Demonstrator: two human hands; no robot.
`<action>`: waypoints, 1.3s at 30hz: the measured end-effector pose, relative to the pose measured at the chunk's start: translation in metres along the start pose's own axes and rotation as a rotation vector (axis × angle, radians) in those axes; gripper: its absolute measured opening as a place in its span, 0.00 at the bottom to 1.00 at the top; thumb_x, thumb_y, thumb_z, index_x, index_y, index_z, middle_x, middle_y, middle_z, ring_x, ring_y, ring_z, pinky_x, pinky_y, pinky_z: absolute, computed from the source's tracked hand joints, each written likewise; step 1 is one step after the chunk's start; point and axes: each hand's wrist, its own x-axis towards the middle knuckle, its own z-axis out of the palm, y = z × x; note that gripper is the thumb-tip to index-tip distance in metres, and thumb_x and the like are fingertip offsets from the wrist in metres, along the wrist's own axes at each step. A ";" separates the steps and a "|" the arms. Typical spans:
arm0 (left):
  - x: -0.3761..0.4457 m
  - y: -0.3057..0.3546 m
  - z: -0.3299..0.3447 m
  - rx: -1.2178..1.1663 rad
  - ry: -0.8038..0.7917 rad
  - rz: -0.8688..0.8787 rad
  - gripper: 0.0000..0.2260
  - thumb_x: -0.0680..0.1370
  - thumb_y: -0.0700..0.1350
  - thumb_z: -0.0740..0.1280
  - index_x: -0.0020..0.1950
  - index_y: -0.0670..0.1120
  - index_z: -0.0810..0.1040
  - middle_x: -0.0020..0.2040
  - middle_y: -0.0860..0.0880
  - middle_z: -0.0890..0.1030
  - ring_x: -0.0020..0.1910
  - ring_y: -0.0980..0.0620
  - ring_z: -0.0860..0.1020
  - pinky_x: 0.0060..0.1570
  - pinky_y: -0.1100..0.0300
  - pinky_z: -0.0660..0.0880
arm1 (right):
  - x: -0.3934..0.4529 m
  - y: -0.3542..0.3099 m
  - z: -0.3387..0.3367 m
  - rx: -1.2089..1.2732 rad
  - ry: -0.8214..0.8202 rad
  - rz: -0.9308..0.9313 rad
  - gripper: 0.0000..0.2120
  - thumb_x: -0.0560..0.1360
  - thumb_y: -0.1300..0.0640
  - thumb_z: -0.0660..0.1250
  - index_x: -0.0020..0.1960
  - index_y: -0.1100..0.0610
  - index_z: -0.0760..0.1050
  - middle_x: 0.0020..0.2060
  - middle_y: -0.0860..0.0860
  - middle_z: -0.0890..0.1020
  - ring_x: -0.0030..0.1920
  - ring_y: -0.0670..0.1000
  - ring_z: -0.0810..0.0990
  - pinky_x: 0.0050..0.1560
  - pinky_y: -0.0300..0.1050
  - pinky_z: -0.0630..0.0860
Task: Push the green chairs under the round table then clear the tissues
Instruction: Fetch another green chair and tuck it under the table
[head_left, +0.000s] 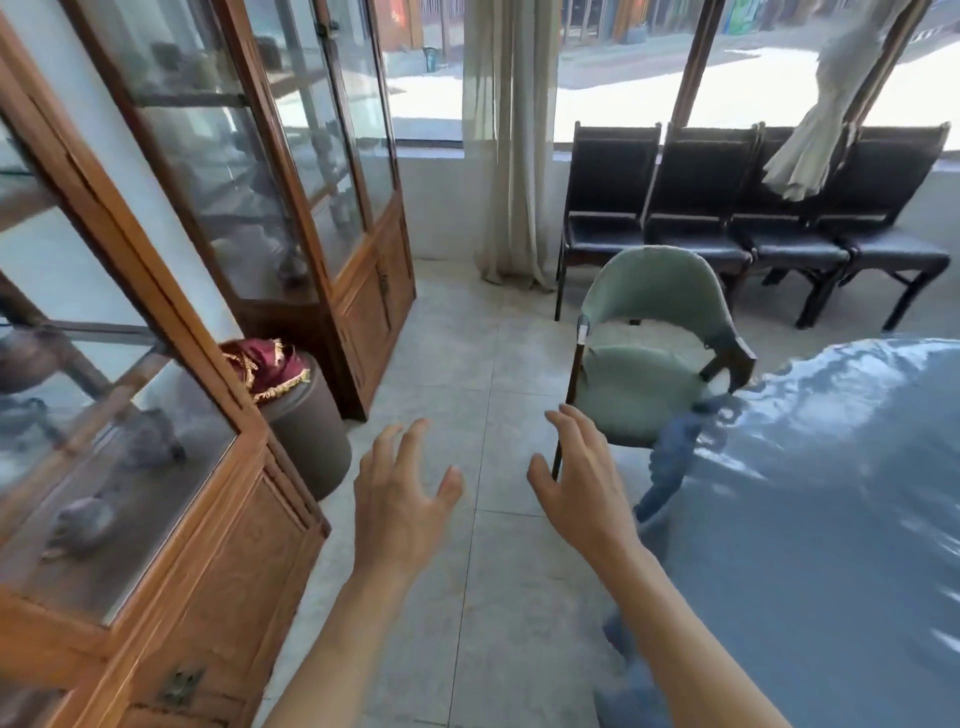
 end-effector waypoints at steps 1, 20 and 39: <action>0.016 -0.001 0.005 -0.007 0.008 0.000 0.26 0.77 0.56 0.66 0.74 0.53 0.66 0.74 0.48 0.66 0.72 0.47 0.64 0.68 0.45 0.68 | 0.017 0.002 0.004 0.004 0.002 0.002 0.25 0.78 0.56 0.66 0.72 0.59 0.66 0.73 0.56 0.68 0.73 0.56 0.66 0.70 0.51 0.66; 0.359 -0.097 0.081 -0.025 -0.048 0.014 0.26 0.77 0.57 0.66 0.73 0.54 0.65 0.73 0.46 0.67 0.71 0.45 0.66 0.66 0.44 0.70 | 0.345 0.014 0.138 -0.016 -0.026 0.065 0.25 0.78 0.57 0.64 0.74 0.58 0.64 0.73 0.55 0.68 0.73 0.55 0.65 0.71 0.49 0.65; 0.680 -0.108 0.166 -0.070 -0.111 0.100 0.26 0.77 0.56 0.66 0.74 0.51 0.67 0.73 0.47 0.67 0.69 0.47 0.67 0.67 0.45 0.69 | 0.646 0.059 0.215 0.065 0.069 0.118 0.25 0.78 0.58 0.65 0.73 0.58 0.64 0.72 0.52 0.69 0.72 0.50 0.66 0.68 0.40 0.61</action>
